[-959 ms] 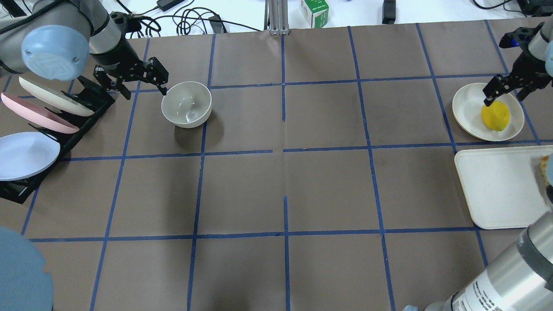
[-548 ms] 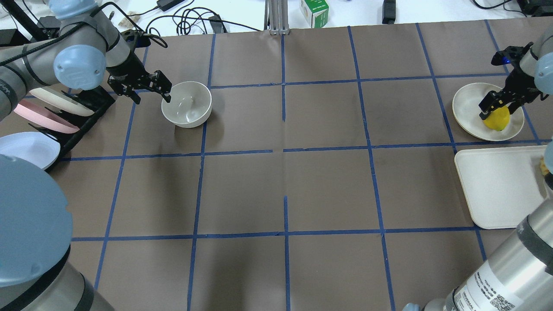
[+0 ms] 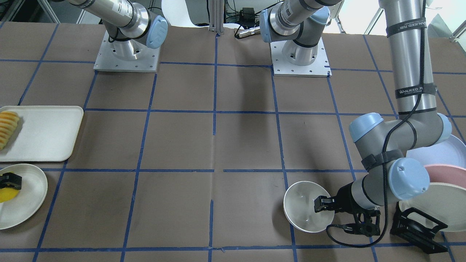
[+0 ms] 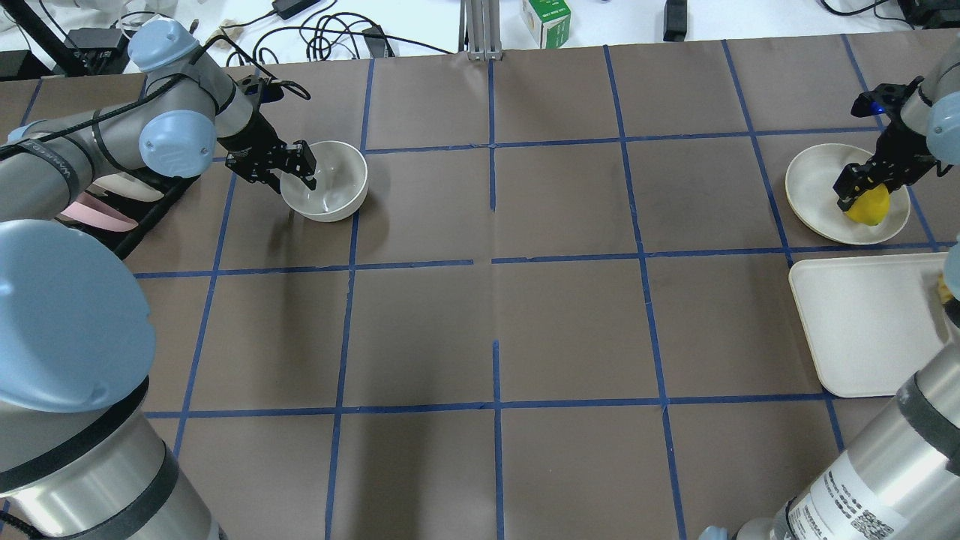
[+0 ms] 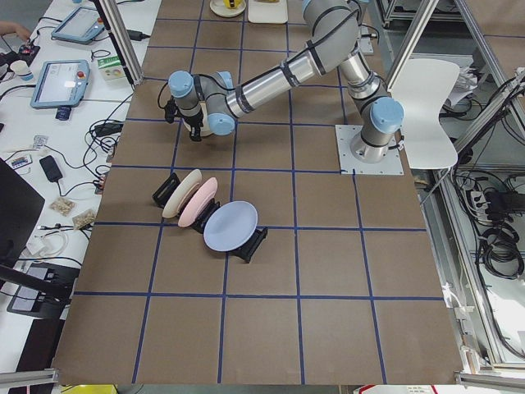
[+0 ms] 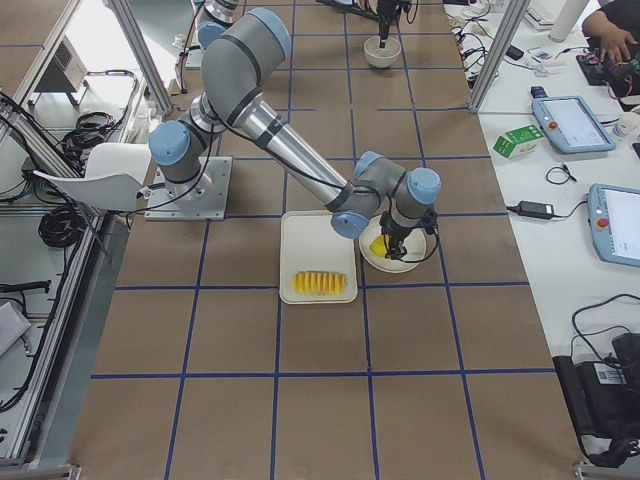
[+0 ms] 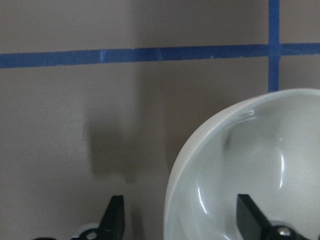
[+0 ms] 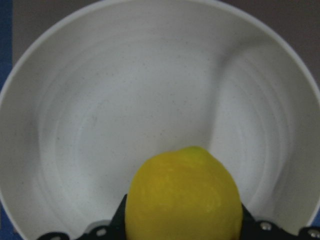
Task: Place bowl and put lemon in it
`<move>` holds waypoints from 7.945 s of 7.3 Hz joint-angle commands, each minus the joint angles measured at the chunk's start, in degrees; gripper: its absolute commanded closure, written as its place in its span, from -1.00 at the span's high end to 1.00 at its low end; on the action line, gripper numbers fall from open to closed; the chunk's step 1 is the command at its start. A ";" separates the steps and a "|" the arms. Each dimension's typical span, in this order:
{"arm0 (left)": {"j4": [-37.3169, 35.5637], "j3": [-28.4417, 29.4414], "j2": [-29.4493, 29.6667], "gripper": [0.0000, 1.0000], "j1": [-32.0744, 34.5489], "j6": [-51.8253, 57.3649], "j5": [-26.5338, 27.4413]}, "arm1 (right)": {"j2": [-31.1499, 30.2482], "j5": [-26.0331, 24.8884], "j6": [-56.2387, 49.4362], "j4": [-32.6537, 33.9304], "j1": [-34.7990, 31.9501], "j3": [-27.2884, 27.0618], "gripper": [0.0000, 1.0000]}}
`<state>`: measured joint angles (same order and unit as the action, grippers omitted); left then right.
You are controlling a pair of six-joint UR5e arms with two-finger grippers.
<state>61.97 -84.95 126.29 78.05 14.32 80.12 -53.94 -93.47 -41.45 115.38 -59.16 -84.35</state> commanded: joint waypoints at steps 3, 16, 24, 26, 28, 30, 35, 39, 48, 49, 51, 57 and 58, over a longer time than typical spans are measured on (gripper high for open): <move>4.61 0.57 -2.18 -1.00 0.34 -4.61 0.04 | -7.83 1.88 2.50 -4.98 -2.00 0.59 -0.48; -16.00 -17.45 -11.41 0.99 22.76 -34.18 -1.03 | -15.41 5.75 35.45 -12.55 -24.32 0.68 -0.49; 36.29 3.92 -32.40 1.00 17.59 -10.14 10.85 | -5.59 6.29 64.62 -10.18 -48.82 8.59 -0.48; 35.59 1.12 -33.74 1.00 15.21 -8.61 10.59 | -2.76 3.84 64.92 -7.29 -52.81 8.15 -0.48; 32.89 0.84 -34.36 1.00 12.40 -8.52 10.49 | -1.70 3.74 64.39 -6.67 -52.81 5.80 -0.48; 32.69 1.10 -34.97 1.00 12.30 -9.57 10.50 | -1.61 3.91 64.13 1.65 -52.81 0.79 -0.44; 32.60 1.02 -35.15 1.00 12.30 -9.75 9.97 | -3.18 3.47 65.00 5.83 -53.25 -2.57 1.00; 32.69 0.93 -35.41 1.00 12.30 -9.75 9.97 | -19.84 1.64 62.56 -9.08 -50.72 -2.04 1.00; 31.90 1.98 -35.15 1.00 11.95 -9.66 9.97 | -35.80 2.59 48.13 -26.35 -32.77 -2.49 1.00; 31.99 2.07 -35.15 1.00 11.86 -9.75 9.88 | -35.71 2.68 48.13 -25.83 -32.77 -2.49 1.00; 31.99 2.16 -34.98 1.00 11.77 -9.75 9.79 | -35.71 2.59 48.04 -25.73 -32.69 -2.40 1.00; 31.99 1.72 -35.06 1.00 11.95 -9.66 9.88 | -35.71 2.59 48.04 -25.82 -32.68 -2.40 1.00; 31.99 1.72 -35.06 1.00 11.95 -9.66 9.88 | -35.88 2.59 48.04 -25.91 -32.68 -2.40 1.00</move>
<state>93.96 -83.17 91.27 90.00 4.63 90.00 -89.73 -90.88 6.59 89.49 -91.85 -86.74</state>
